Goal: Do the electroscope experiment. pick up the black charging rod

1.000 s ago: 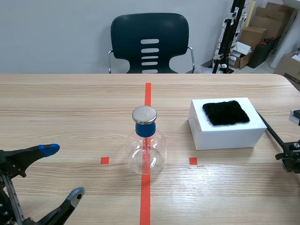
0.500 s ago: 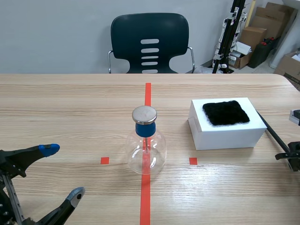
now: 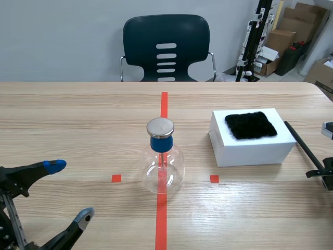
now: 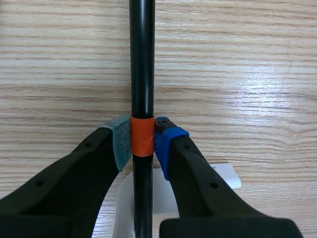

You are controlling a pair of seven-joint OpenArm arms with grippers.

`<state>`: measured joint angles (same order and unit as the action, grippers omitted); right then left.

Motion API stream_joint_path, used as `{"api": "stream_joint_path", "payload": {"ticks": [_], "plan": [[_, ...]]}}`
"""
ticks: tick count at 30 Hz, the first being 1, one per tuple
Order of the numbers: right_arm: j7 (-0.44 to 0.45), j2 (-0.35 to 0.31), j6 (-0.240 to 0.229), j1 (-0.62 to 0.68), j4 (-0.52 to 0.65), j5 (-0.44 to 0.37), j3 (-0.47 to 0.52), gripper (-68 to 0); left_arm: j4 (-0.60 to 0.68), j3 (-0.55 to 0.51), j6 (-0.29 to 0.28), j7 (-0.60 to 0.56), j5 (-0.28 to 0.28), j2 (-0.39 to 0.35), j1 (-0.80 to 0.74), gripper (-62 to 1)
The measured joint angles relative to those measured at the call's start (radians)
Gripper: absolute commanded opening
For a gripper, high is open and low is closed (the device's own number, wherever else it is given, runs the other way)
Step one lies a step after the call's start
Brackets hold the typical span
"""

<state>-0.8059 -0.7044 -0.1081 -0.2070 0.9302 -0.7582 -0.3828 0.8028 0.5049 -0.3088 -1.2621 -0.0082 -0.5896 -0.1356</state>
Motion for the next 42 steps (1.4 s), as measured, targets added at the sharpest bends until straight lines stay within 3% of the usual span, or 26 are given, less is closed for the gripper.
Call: {"api": "stream_joint_path", "payload": {"ticks": [9, 15, 20, 23, 27, 30, 33, 36, 39, 42], "plan": [[-0.023, -0.001, 0.000, 0.000, 0.000, 0.002, 0.000, -66.9, 0.000, 0.000, 0.000, 0.000, 0.000, 0.000, 0.000, 1.4], [-0.045, -0.042, -0.001, 0.003, 0.028, -0.060, 0.000, -66.9, 0.000, 0.000, 0.000, 0.000, 0.000, 0.000, 0.000, 1.4], [-0.041, -0.124, 0.016, 0.044, 0.158, -0.096, 0.002, -66.9, 0.000, 0.000, 0.000, 0.000, 0.000, 0.000, 0.000, 1.4], [-0.041, -0.158, 0.064, 0.103, 0.250, -0.111, 0.022, -66.9, 0.000, 0.000, 0.000, 0.000, 0.000, 0.000, 0.000, 1.4], [-0.021, -0.202, 0.087, 0.225, 0.397, -0.111, 0.126, -66.9, 0.000, 0.000, 0.000, 0.000, 0.000, 0.000, 0.000, 1.4], [0.037, -0.235, 0.094, 0.365, 0.542, -0.092, 0.262, -66.9, 0.000, 0.000, 0.000, 0.000, 0.000, 0.000, 0.000, 1.4], [0.112, -0.238, 0.094, 0.535, 0.684, -0.026, 0.435, -66.9, 0.000, 0.000, 0.000, -0.001, 0.000, 0.000, 0.000, 1.4], [0.237, -0.224, 0.098, 0.720, 0.819, 0.098, 0.597, -66.9, 0.000, 0.000, 0.000, 0.000, 0.000, 0.000, 0.000, 1.4], [0.349, -0.157, 0.117, 0.870, 0.956, 0.267, 0.723, -66.9, 0.000, 0.000, 0.000, -0.002, 0.000, 0.000, 0.000, 1.4], [0.460, -0.048, 0.114, 0.990, 1.081, 0.457, 0.787, -66.9, 0.000, 0.000, 0.000, -0.003, 0.000, 0.000, 0.000, 1.4]]}}
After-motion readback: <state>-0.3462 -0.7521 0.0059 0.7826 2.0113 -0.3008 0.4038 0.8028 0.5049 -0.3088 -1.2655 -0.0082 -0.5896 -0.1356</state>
